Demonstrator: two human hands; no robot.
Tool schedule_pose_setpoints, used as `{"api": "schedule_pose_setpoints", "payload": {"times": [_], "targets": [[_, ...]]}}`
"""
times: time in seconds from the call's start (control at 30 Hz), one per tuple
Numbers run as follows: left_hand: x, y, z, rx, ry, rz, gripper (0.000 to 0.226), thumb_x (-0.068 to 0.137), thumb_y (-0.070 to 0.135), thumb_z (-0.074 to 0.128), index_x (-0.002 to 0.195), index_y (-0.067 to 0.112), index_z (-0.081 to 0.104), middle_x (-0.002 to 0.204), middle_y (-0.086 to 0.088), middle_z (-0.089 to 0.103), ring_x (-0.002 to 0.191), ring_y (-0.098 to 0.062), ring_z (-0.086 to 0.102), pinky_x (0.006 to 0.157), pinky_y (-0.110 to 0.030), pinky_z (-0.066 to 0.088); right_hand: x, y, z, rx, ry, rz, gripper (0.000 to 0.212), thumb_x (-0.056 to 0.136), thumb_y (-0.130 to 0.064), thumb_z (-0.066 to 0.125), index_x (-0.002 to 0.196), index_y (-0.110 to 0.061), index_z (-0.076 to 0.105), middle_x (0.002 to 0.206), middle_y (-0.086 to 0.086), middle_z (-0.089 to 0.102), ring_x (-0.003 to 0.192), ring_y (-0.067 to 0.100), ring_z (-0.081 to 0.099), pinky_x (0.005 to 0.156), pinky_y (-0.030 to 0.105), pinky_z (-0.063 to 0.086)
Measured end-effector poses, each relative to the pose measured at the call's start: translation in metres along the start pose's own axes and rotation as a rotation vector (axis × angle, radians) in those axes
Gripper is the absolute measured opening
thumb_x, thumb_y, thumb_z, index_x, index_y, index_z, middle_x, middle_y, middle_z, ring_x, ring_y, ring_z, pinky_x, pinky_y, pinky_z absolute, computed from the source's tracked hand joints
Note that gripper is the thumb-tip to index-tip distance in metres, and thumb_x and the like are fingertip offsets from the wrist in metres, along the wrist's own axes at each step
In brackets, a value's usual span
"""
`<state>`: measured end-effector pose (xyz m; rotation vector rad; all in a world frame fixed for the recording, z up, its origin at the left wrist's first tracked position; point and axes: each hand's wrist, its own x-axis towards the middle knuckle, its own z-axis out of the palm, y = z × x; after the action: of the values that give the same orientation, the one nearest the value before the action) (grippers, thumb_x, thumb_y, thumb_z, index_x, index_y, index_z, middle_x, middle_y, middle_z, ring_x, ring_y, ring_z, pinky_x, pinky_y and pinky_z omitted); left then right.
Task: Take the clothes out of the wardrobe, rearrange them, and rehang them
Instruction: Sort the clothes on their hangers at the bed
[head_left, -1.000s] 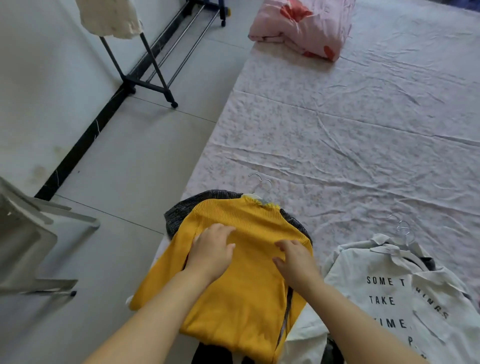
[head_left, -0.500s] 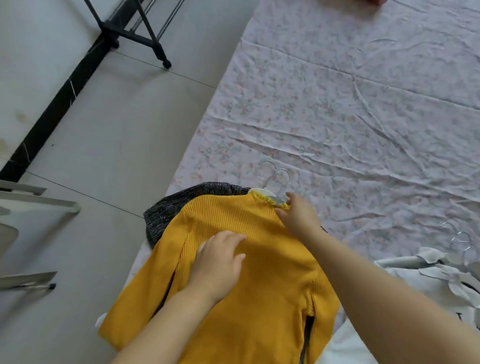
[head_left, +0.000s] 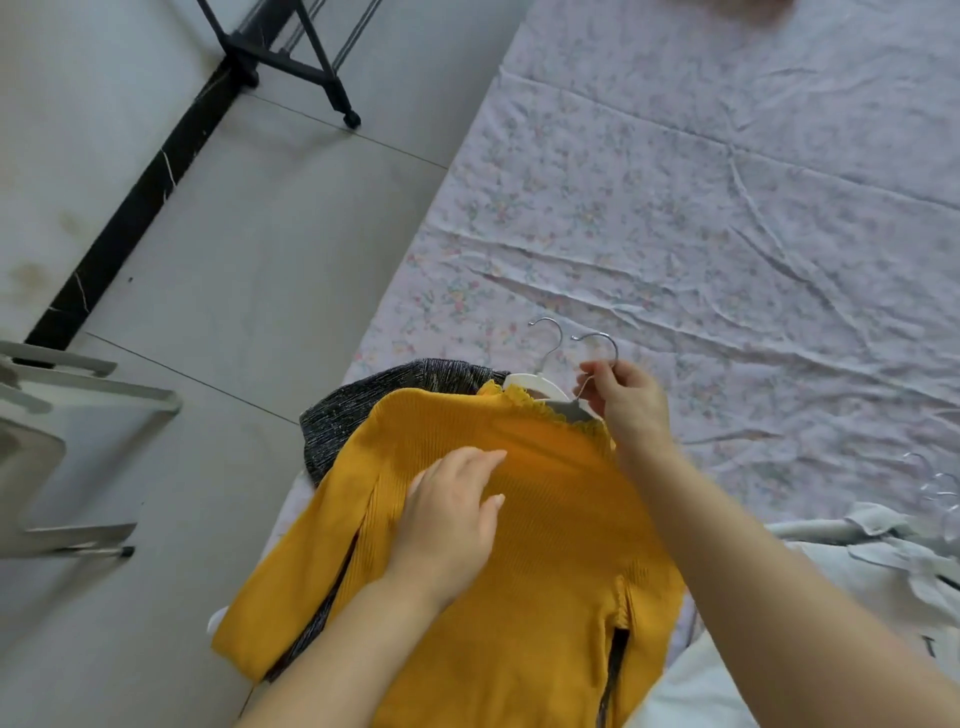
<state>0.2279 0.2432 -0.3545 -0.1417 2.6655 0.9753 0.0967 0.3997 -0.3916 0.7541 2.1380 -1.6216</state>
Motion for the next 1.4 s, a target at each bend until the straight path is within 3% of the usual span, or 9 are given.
{"api": "schedule_pose_setpoints", "payload": {"times": [0.2,0.33,0.43,0.5,0.6,0.87,1.03,1.23,1.4], "targets": [[-0.016,0.055,-0.049,0.053,0.17,0.079,0.047,0.094,0.027,0.049,0.139,0.018,0.039,0.14,-0.002,0.043,0.13,-0.018,0.037,0.11,-0.037,0.029,-0.125,-0.028,-0.04,0.019,-0.03,-0.206,0.023,0.094,-0.016,0.053,0.079,-0.024,0.069,0.079,0.003,0.069,0.082,0.019,0.065,0.083,0.044,0.052],[-0.049,0.082,-0.073,0.273,0.083,0.105,0.049,0.097,0.041,0.035,0.144,0.029,0.026,0.144,0.006,0.035,0.134,-0.013,0.027,0.114,-0.034,0.011,-0.2,-0.051,-0.063,0.156,-0.056,-0.278,0.019,0.091,-0.015,0.056,0.085,-0.023,0.072,0.079,0.0,0.072,0.082,0.017,0.067,0.079,0.033,0.055],[-0.09,0.089,-0.083,0.337,0.065,0.143,0.045,0.096,0.04,0.036,0.14,0.033,0.031,0.129,0.013,0.051,0.124,-0.009,0.04,0.114,-0.035,0.008,-0.247,-0.063,-0.075,0.253,-0.038,-0.325,0.019,0.09,-0.011,0.057,0.082,-0.019,0.072,0.077,0.002,0.072,0.078,0.016,0.068,0.072,0.023,0.055],[-0.118,0.089,-0.089,0.333,0.121,0.186,0.038,0.094,0.031,0.046,0.132,0.031,0.045,0.111,0.012,0.063,0.108,-0.011,0.055,0.11,-0.036,0.024,-0.276,-0.066,-0.078,0.304,-0.034,-0.351,0.02,0.089,-0.008,0.058,0.08,-0.017,0.073,0.076,0.005,0.072,0.078,0.018,0.068,0.074,0.026,0.055],[-0.151,0.082,-0.094,0.253,0.24,0.375,0.027,0.078,0.025,0.059,0.104,0.025,0.066,0.078,0.01,0.069,0.07,-0.012,0.065,0.074,-0.033,0.052,-0.318,-0.066,-0.08,0.335,0.002,-0.384,0.019,0.088,-0.006,0.059,0.08,-0.016,0.073,0.076,0.004,0.072,0.076,0.018,0.068,0.076,0.029,0.055],[-0.243,0.069,-0.138,0.008,0.324,0.595,0.034,0.083,0.039,0.047,0.101,0.022,0.07,0.078,0.008,0.071,0.063,-0.013,0.065,0.057,-0.032,0.052,-0.432,-0.027,-0.074,-0.269,0.254,-0.601,0.033,0.086,-0.023,0.065,0.109,-0.043,0.056,0.102,-0.027,0.058,0.097,-0.014,0.052,0.082,0.003,0.041],[-0.296,0.086,-0.171,-0.081,0.401,0.759,0.032,0.08,0.041,0.052,0.097,0.024,0.072,0.079,0.009,0.072,0.063,-0.008,0.065,0.063,-0.024,0.051,-0.499,0.006,-0.076,-0.417,0.398,-0.738,0.044,0.087,-0.028,0.061,0.12,-0.052,0.044,0.099,-0.034,0.05,0.098,-0.01,0.049,0.088,0.015,0.038],[-0.344,0.129,-0.175,-0.07,0.366,0.892,0.035,0.078,0.044,0.048,0.1,0.029,0.071,0.078,0.005,0.073,0.057,-0.012,0.064,0.057,-0.025,0.053,-0.56,0.035,-0.109,-0.511,0.709,-0.837,0.047,0.087,-0.04,0.046,0.134,-0.04,0.04,0.084,-0.021,0.056,0.08,-0.006,0.049,0.082,0.004,0.035],[-0.388,0.165,-0.138,-0.086,0.228,0.962,0.03,0.077,0.042,0.053,0.101,0.034,0.07,0.079,0.009,0.071,0.059,-0.011,0.063,0.054,-0.024,0.05,-0.612,0.078,-0.159,-0.538,0.797,-0.812,0.051,0.089,-0.036,0.047,0.137,-0.047,0.034,0.081,-0.016,0.057,0.076,0.001,0.054,0.076,0.016,0.044]]}}
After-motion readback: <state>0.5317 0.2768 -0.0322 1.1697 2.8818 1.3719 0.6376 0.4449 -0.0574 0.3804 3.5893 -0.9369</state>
